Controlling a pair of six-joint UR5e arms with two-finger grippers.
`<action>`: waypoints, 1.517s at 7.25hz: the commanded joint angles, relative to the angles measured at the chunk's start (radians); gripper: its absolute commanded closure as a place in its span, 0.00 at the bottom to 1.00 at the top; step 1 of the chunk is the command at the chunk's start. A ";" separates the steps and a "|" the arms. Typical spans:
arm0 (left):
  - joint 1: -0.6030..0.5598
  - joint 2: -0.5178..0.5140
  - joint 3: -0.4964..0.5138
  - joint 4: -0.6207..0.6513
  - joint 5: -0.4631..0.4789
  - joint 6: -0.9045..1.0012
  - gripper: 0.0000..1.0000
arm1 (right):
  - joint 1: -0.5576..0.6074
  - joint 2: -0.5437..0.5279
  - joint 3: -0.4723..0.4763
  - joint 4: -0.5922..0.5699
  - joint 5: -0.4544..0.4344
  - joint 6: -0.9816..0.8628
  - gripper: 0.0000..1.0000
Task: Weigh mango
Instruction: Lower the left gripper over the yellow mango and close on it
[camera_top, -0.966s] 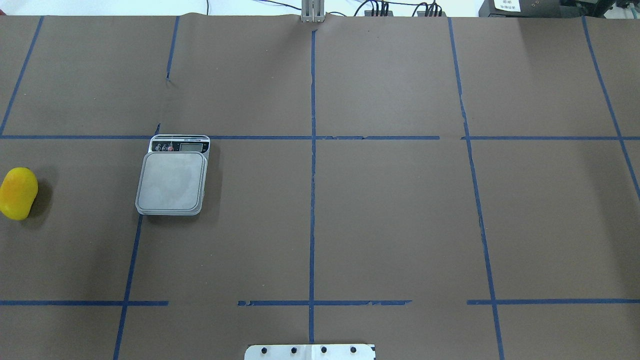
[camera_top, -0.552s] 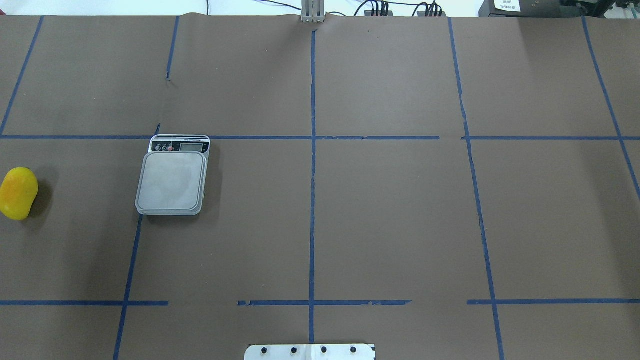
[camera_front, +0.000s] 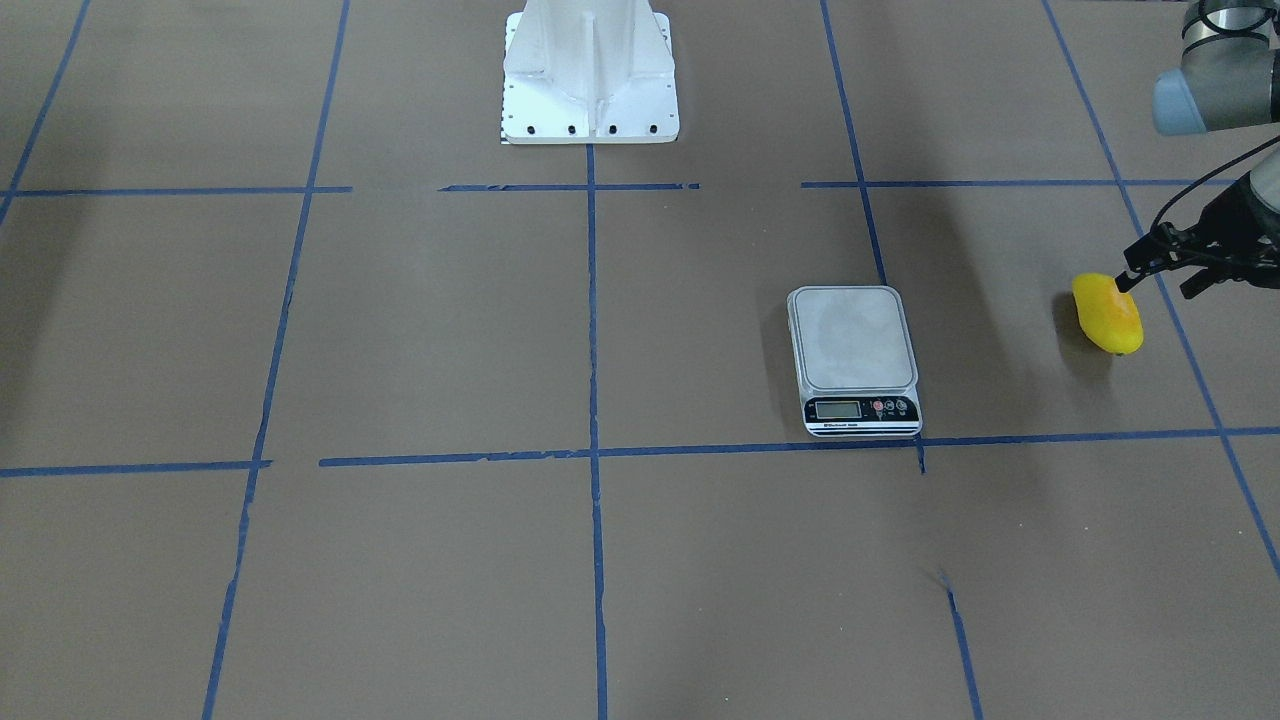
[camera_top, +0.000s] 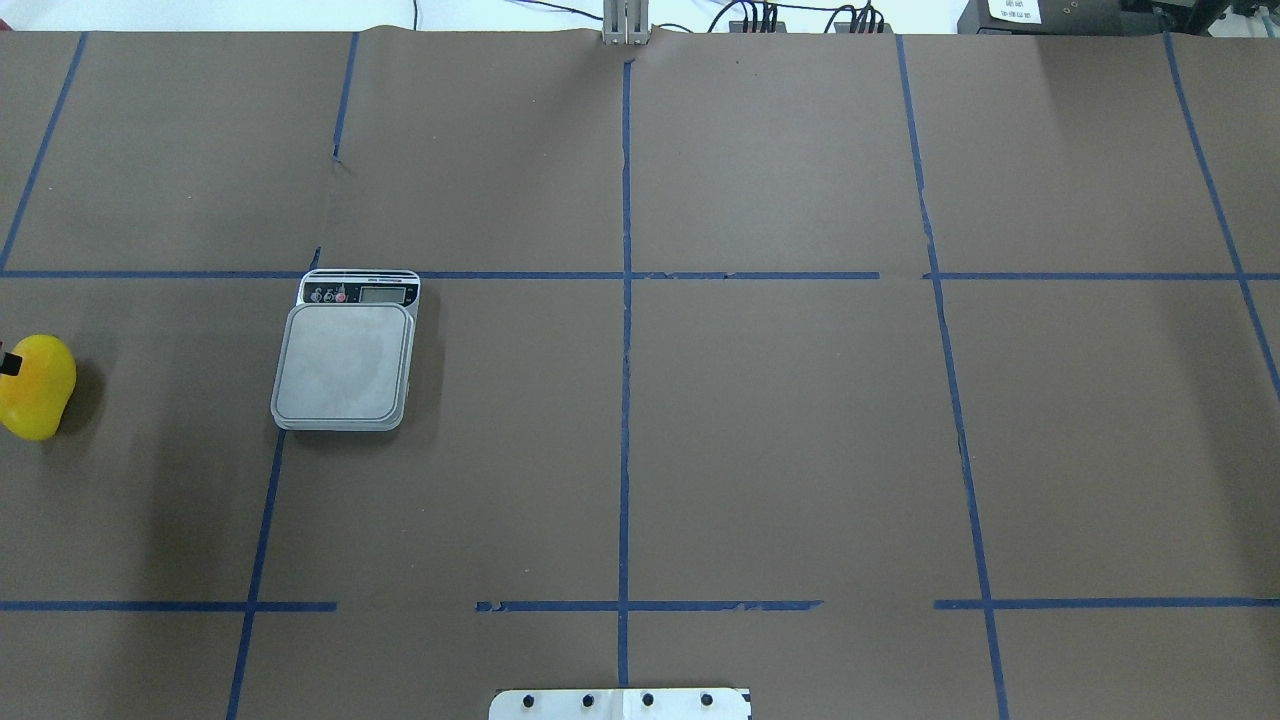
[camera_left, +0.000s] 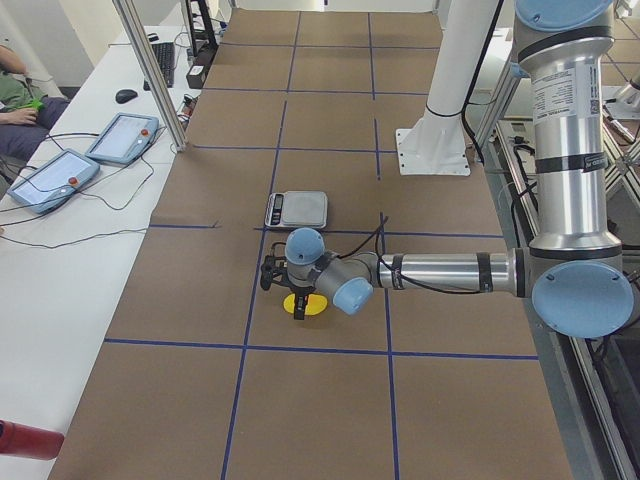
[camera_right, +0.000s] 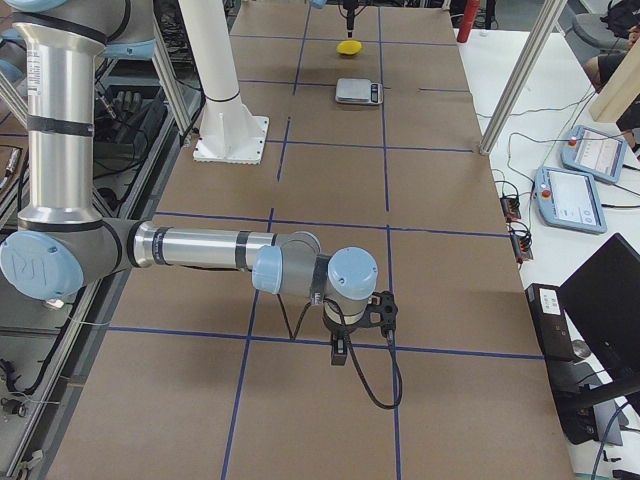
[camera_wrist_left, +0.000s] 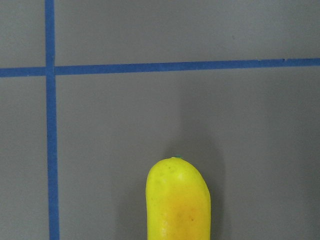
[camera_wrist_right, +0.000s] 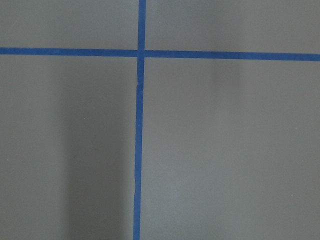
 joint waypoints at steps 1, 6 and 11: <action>0.059 -0.002 0.022 -0.042 0.030 -0.037 0.00 | 0.000 0.000 0.000 -0.001 0.000 0.000 0.00; 0.114 -0.032 0.071 -0.046 0.066 -0.042 0.21 | 0.000 0.000 0.000 -0.001 0.000 0.000 0.00; 0.099 -0.026 -0.148 0.158 -0.054 -0.011 1.00 | 0.000 0.000 0.000 -0.001 0.000 0.000 0.00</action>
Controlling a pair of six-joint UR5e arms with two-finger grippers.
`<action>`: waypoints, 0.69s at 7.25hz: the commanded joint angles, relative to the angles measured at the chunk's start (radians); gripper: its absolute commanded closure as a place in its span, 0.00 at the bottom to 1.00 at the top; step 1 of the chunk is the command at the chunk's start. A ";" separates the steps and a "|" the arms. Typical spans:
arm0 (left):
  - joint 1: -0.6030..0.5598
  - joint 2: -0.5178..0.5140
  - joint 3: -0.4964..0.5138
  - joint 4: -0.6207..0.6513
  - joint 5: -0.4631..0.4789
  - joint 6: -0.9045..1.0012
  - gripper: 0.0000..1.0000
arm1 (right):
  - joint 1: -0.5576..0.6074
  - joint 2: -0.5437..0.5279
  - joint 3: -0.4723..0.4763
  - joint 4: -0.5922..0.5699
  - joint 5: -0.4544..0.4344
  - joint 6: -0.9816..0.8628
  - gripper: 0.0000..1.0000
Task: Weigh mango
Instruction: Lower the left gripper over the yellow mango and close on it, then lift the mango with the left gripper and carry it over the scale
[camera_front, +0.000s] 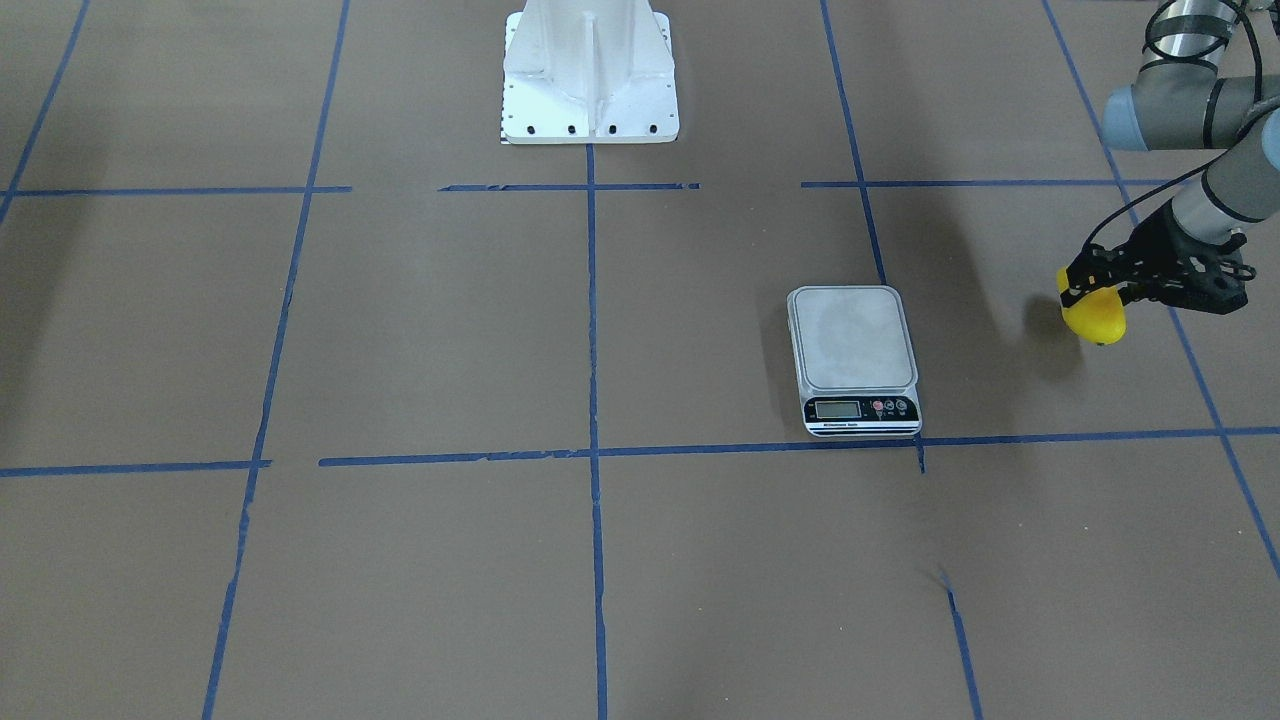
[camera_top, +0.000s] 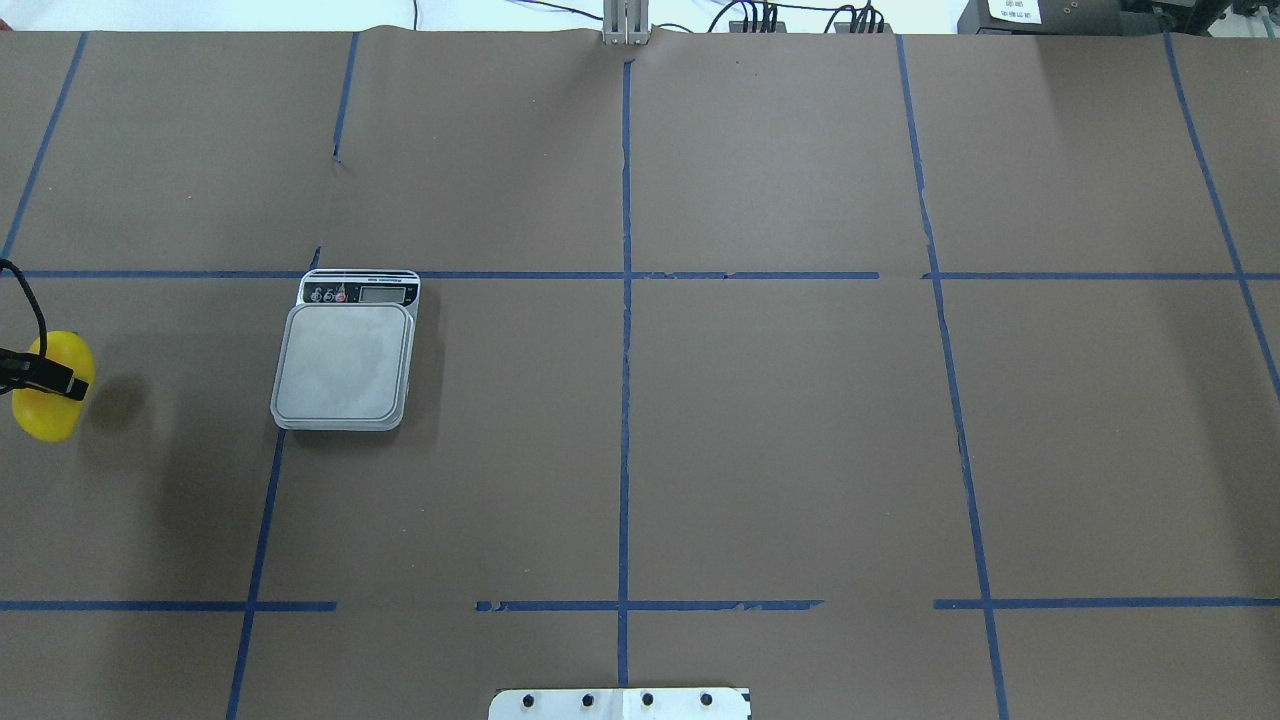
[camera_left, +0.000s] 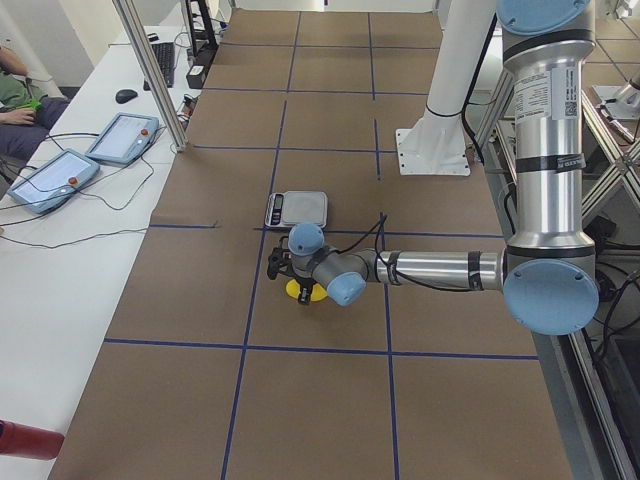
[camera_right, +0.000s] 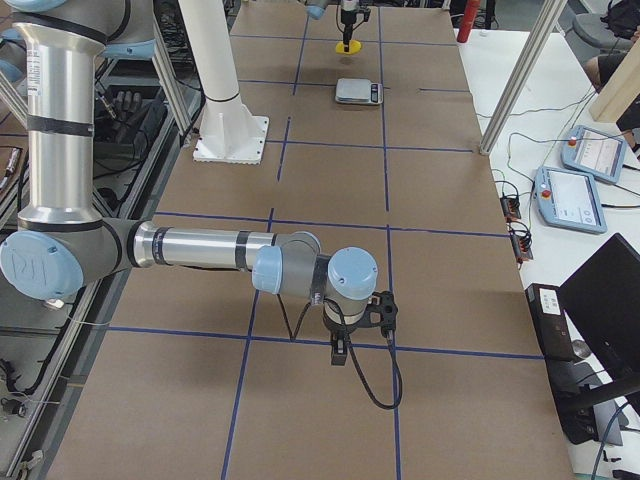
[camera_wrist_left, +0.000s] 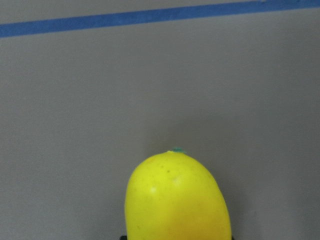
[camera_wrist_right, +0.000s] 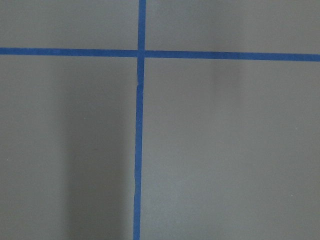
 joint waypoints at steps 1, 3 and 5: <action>-0.054 0.001 -0.199 0.248 -0.049 0.045 1.00 | 0.000 0.000 0.000 -0.001 0.000 0.000 0.00; -0.099 -0.163 -0.330 0.569 -0.039 0.028 1.00 | 0.000 0.000 0.000 -0.001 0.000 0.000 0.00; 0.003 -0.357 -0.272 0.604 -0.014 -0.249 1.00 | 0.000 0.000 0.000 0.001 0.000 0.001 0.00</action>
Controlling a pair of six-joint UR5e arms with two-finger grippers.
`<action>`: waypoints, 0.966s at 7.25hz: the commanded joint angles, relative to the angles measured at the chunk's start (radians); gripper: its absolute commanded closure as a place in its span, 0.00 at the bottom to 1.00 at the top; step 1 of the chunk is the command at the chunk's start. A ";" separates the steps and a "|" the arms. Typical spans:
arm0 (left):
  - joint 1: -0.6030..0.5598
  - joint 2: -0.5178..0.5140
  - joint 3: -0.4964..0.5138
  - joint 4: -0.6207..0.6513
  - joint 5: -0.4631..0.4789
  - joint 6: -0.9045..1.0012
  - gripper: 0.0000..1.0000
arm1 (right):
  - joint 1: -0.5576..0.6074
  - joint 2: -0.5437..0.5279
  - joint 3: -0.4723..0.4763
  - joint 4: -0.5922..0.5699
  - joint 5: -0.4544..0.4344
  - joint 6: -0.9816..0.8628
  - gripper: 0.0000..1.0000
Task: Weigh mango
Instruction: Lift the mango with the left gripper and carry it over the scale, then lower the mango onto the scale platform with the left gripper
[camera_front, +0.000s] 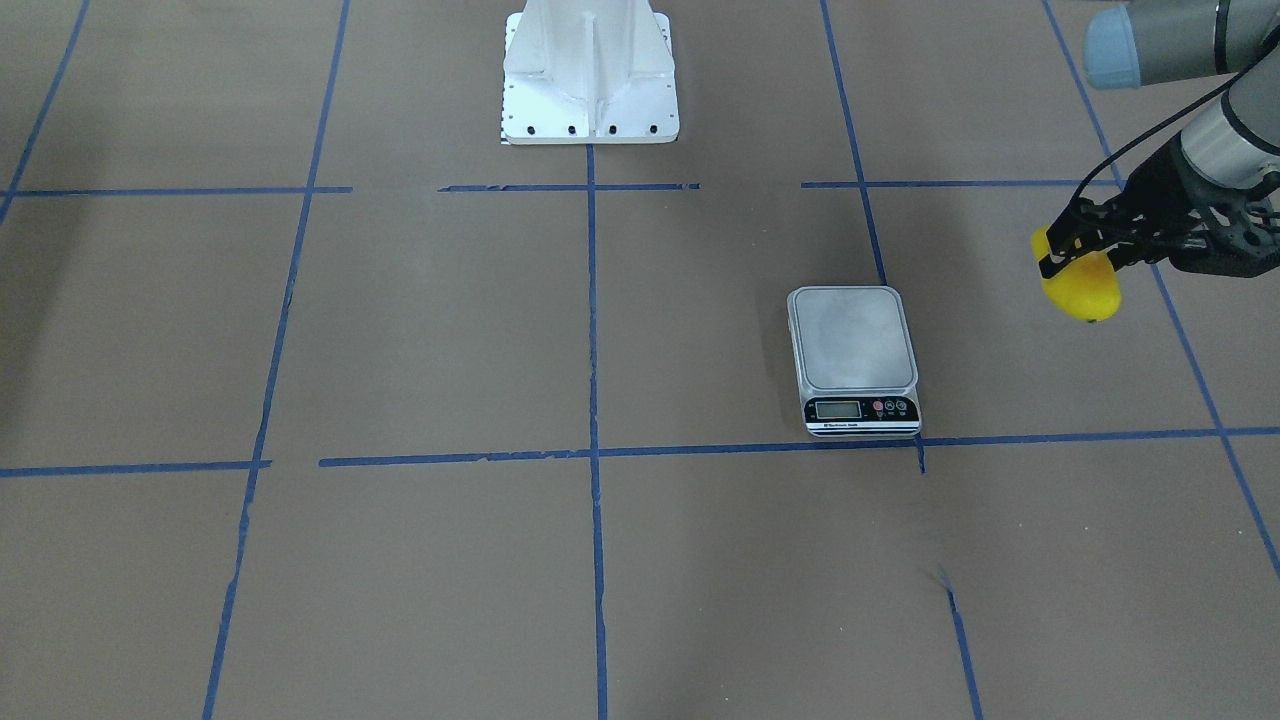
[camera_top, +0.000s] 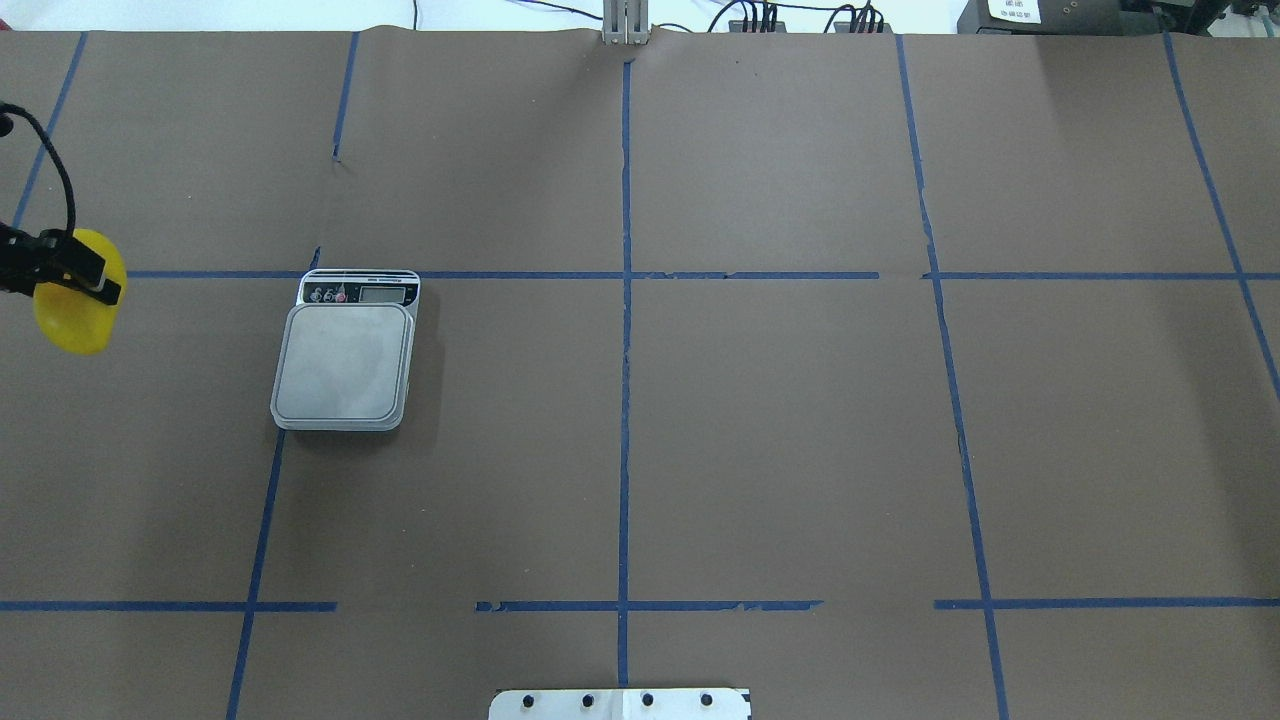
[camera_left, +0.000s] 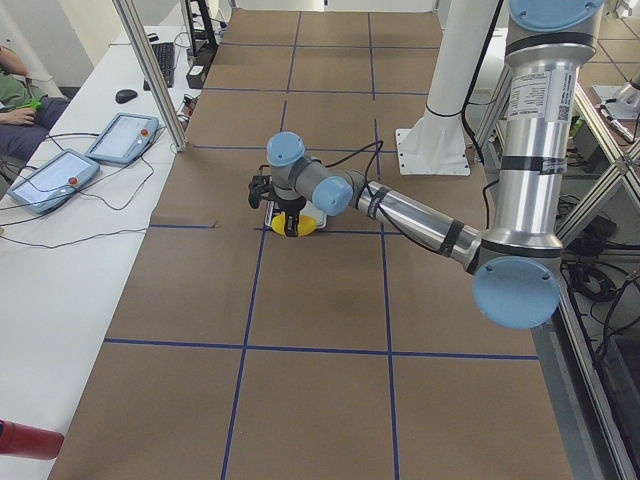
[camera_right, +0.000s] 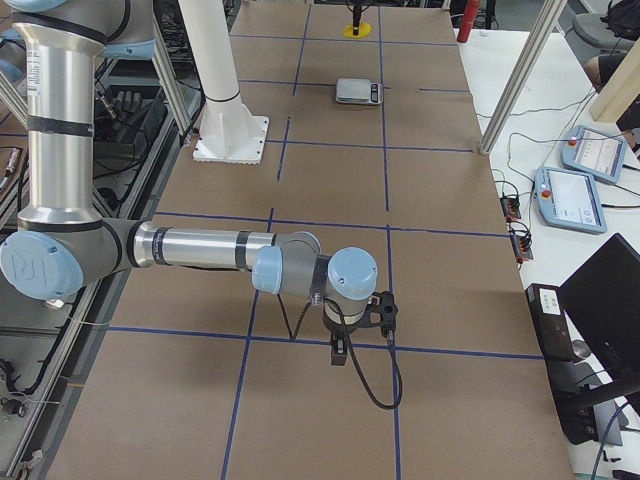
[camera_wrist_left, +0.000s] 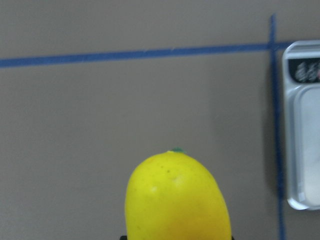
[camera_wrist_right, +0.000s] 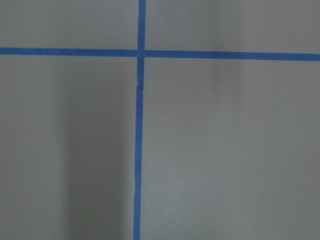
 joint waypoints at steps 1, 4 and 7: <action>0.168 -0.176 0.067 0.029 0.106 -0.229 1.00 | 0.000 0.000 0.000 0.000 0.000 0.000 0.00; 0.250 -0.187 0.218 -0.238 0.128 -0.361 1.00 | 0.000 0.000 0.000 0.000 0.000 0.000 0.00; 0.320 -0.202 0.250 -0.244 0.160 -0.388 0.79 | 0.000 0.000 0.000 0.000 0.000 0.000 0.00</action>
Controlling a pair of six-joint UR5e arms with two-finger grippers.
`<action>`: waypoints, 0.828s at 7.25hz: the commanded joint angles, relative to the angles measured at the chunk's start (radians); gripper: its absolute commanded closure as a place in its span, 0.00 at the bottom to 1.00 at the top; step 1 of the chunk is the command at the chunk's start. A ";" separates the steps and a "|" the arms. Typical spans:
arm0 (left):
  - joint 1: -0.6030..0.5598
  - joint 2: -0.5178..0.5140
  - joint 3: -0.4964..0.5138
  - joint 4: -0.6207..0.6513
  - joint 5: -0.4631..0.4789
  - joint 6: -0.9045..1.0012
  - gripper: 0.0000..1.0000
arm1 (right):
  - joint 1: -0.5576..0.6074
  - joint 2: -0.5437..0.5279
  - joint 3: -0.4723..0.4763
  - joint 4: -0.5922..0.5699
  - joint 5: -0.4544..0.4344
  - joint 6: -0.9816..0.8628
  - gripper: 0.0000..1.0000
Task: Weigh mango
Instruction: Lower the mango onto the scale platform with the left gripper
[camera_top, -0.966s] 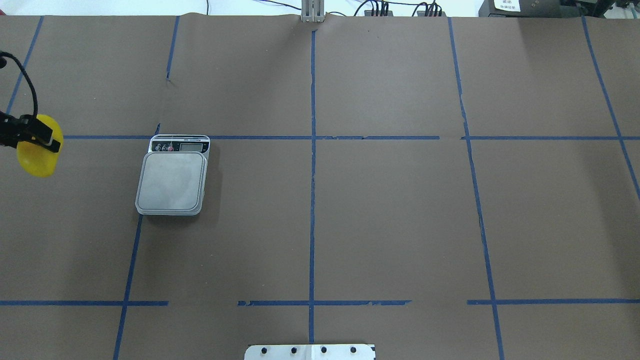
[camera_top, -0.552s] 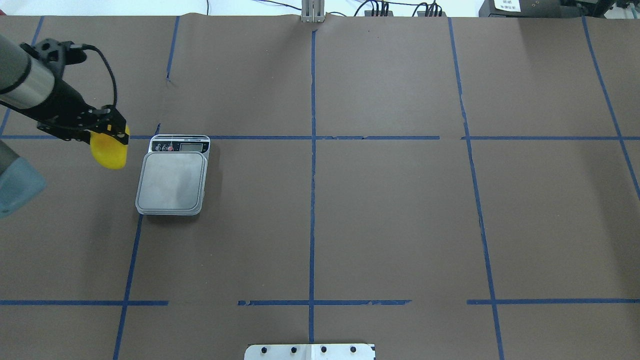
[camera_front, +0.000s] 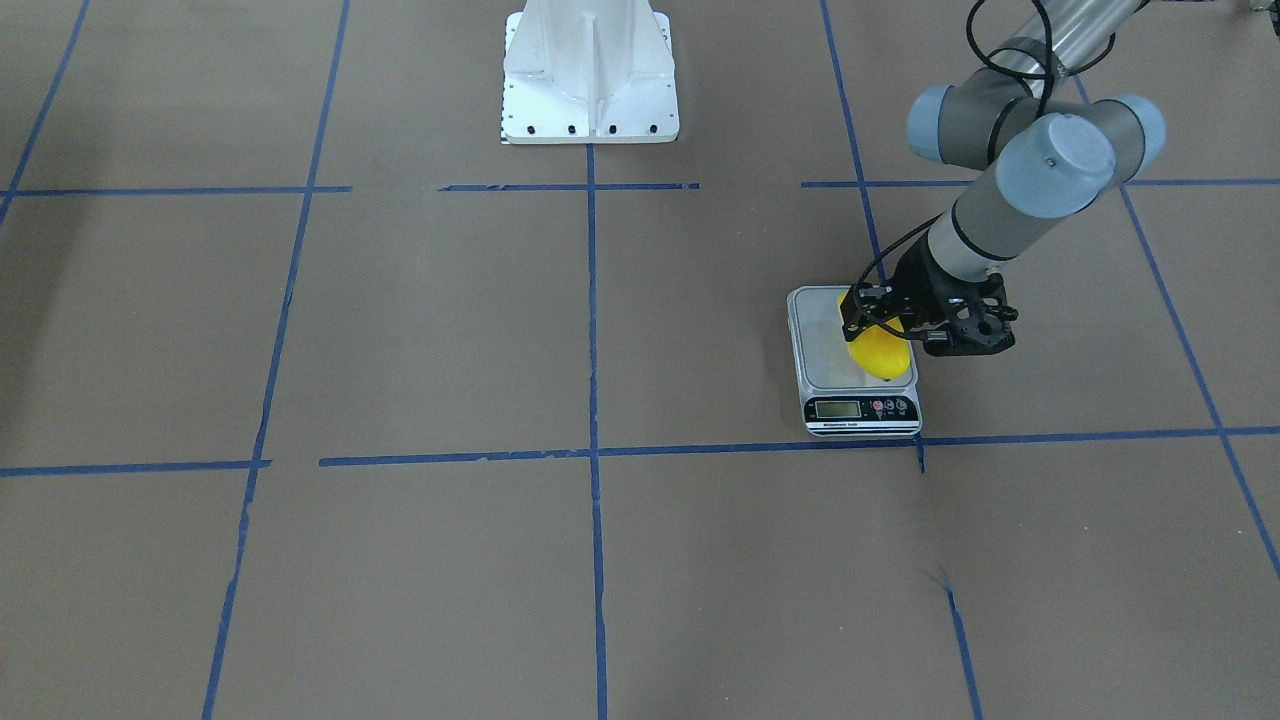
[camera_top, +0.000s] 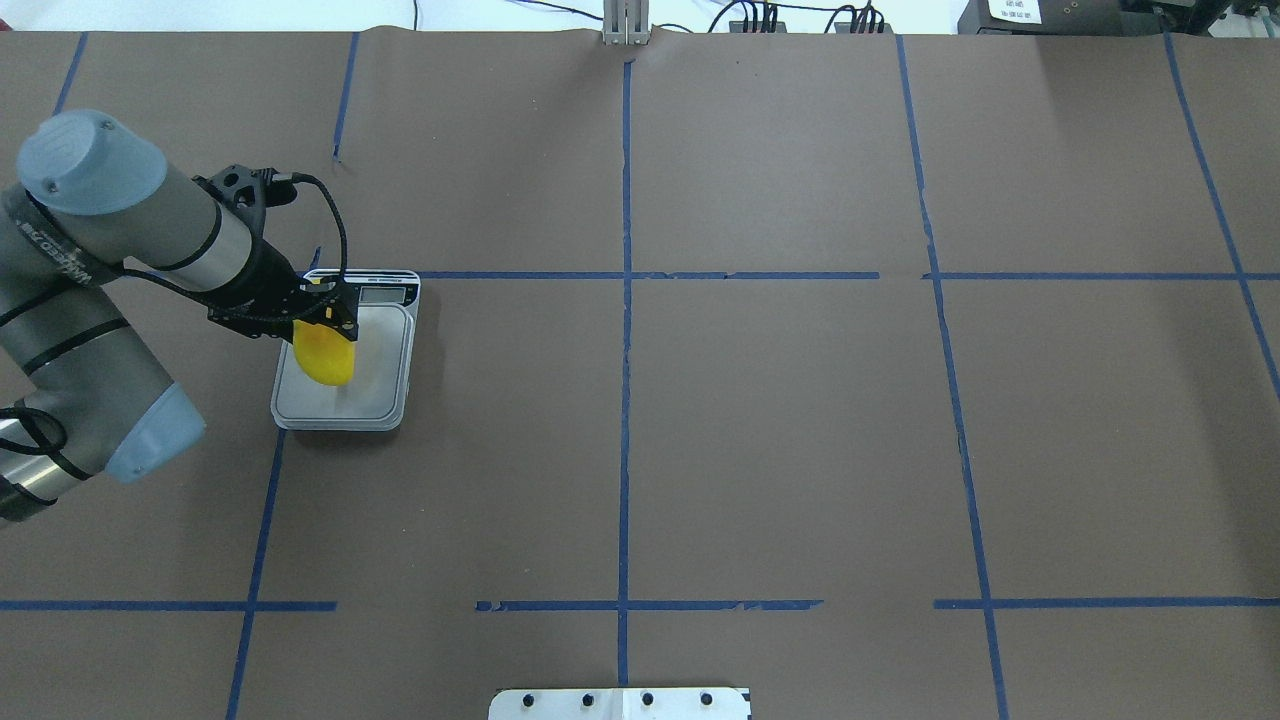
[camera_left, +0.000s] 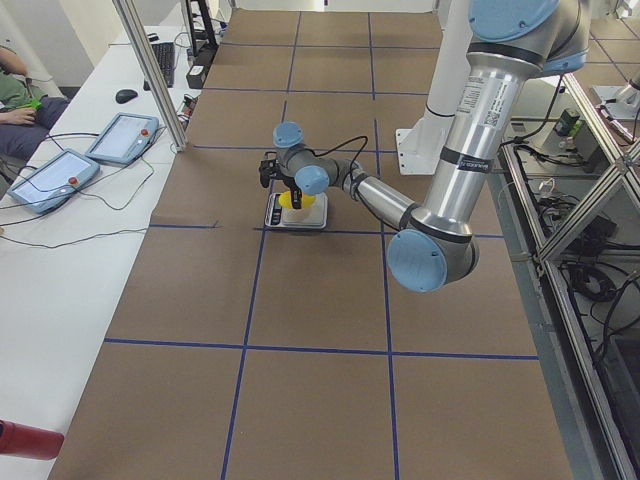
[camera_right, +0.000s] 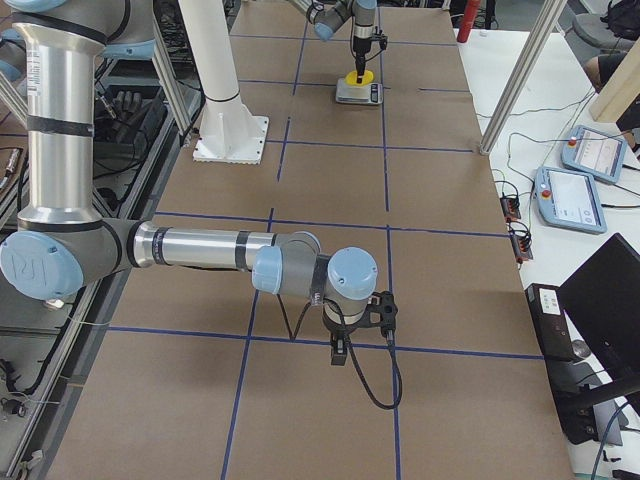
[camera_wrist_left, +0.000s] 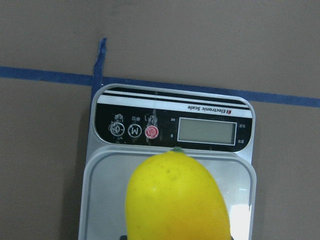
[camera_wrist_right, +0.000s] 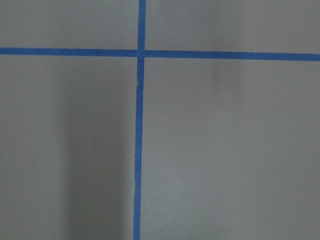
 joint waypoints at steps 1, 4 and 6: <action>0.019 -0.005 0.006 -0.006 0.011 -0.008 0.01 | 0.000 0.000 0.000 0.000 0.000 0.000 0.00; -0.030 0.009 -0.079 0.012 0.008 0.016 0.00 | 0.000 0.000 0.000 0.002 0.000 0.000 0.00; -0.168 0.021 -0.184 0.247 0.002 0.279 0.00 | 0.000 0.000 0.000 0.002 0.000 0.000 0.00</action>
